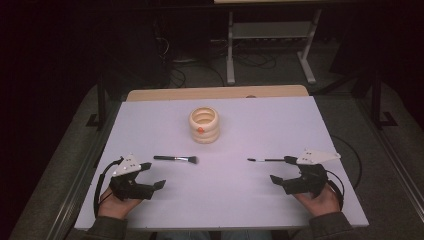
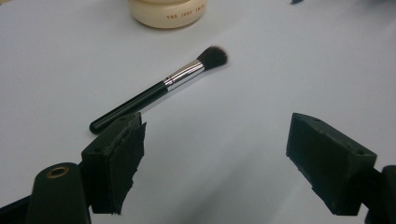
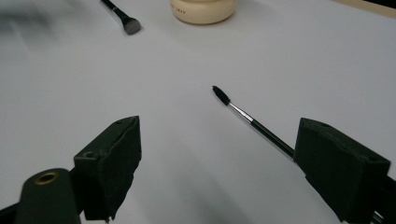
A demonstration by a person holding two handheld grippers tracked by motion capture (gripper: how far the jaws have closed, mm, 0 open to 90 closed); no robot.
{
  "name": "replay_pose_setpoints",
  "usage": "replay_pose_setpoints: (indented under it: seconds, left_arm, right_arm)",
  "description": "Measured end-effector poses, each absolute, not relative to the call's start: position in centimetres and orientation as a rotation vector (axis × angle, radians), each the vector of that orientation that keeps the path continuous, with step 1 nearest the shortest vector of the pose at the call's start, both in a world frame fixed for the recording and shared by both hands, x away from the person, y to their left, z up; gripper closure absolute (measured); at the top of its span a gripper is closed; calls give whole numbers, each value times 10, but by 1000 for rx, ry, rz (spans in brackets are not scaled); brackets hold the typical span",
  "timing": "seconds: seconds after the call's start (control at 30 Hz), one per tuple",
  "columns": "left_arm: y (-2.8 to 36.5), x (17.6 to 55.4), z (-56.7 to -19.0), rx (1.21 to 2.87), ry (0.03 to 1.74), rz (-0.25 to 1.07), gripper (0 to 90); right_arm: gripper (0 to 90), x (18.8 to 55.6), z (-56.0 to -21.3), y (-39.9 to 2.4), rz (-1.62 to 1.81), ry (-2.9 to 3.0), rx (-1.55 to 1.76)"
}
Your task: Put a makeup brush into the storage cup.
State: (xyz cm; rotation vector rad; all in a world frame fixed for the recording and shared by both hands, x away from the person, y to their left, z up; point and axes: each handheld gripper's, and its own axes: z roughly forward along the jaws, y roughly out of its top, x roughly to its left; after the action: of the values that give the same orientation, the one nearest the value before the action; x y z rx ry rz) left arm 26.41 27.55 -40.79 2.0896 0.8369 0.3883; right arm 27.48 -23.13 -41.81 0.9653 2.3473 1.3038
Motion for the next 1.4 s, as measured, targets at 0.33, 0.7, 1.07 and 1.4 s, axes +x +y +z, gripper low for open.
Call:
replay_pose_setpoints:
  seconds: [0.33,0.7,1.07,1.4]
  left_arm:
    - [273,260,-407,2090,823,382,190]
    - [278,261,-402,2099,792,364,225]
    - [280,274,-389,2204,748,366,224]
    - [273,298,-376,2275,663,335,227]
  right_arm:
    - [139,275,-416,-232,1313,2335,961]
    - [136,277,-415,-228,1292,2357,964]
    - [137,281,-418,-227,1266,2391,961]
    - [137,282,-418,-226,1271,2399,960]
